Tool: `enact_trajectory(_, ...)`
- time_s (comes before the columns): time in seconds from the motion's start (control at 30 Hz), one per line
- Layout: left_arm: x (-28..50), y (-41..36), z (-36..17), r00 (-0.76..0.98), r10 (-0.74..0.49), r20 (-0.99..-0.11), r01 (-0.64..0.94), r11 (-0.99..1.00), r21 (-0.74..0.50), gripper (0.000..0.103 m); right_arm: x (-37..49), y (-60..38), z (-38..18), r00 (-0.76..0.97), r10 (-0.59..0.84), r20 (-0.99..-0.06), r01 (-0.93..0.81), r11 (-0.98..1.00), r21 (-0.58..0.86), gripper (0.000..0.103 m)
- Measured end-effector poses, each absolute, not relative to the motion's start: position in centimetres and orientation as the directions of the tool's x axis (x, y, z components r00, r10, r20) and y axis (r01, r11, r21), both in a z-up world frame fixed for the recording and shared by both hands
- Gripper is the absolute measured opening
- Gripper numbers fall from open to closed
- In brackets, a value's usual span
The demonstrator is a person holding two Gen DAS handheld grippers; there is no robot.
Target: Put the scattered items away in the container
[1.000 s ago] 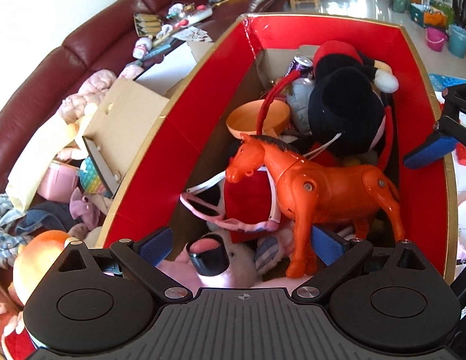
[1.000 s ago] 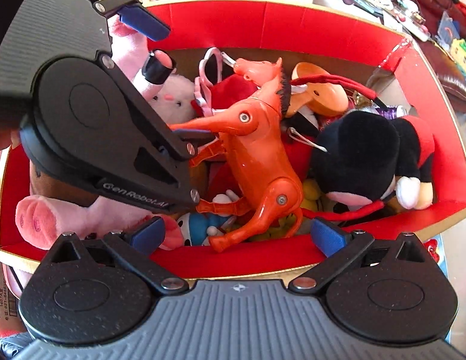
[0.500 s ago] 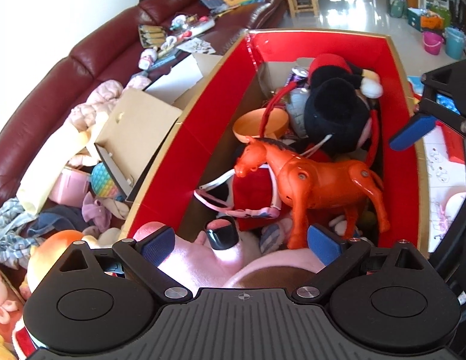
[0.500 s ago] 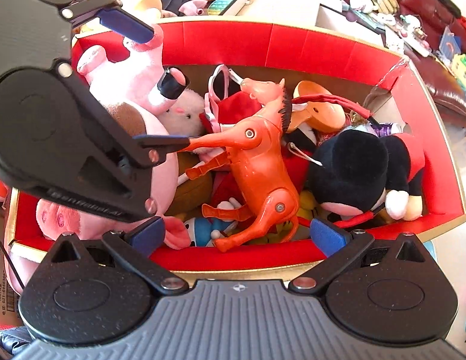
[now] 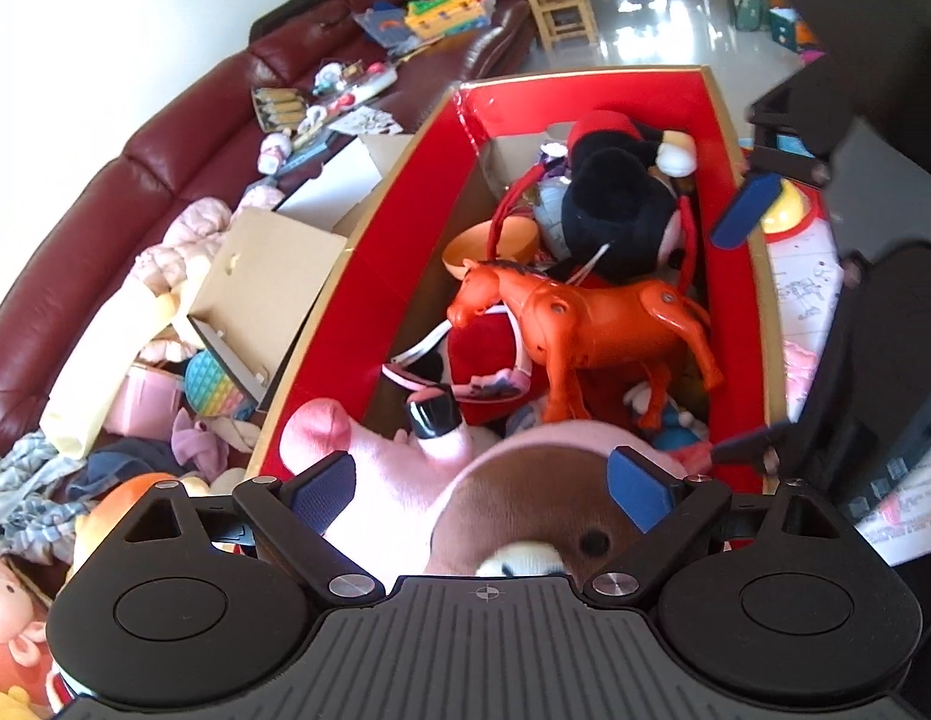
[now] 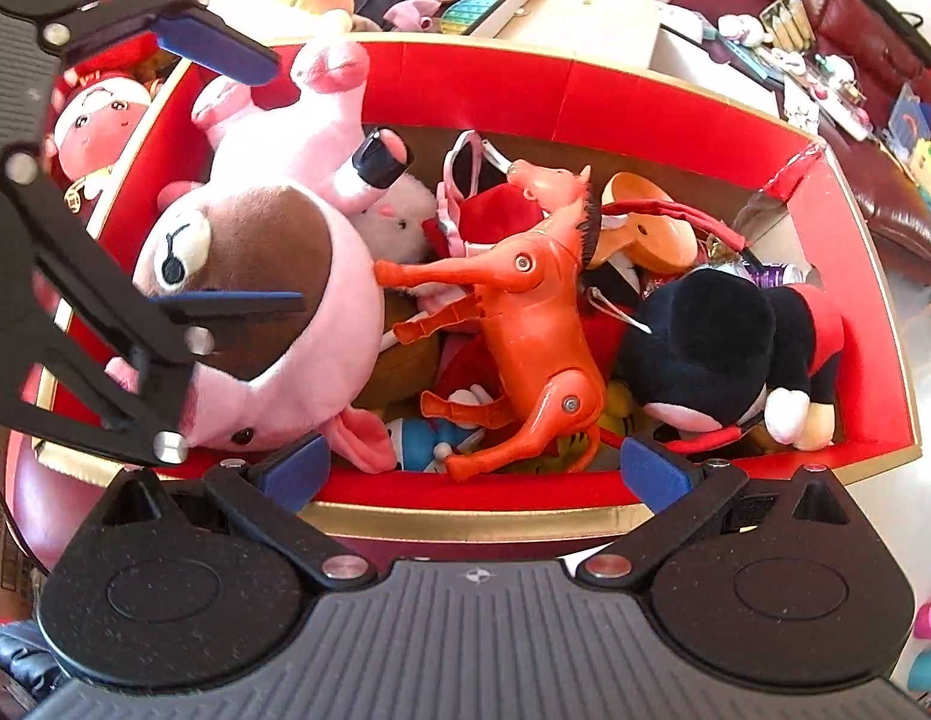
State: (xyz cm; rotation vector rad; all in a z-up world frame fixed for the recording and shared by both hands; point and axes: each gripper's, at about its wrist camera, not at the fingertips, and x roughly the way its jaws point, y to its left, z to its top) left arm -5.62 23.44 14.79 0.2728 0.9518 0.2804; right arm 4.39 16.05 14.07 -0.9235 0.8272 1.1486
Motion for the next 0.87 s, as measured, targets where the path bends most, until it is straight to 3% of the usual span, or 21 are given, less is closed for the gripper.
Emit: enact_trajectory(0.87,-7.8,22.1,13.9,0.565,0.301,-0.769,-0.024,0.937,0.349,0.093,3.5,17.5,13.1,0.224,0.357,-0.907,-0.974,0.051,-0.220,0.102)
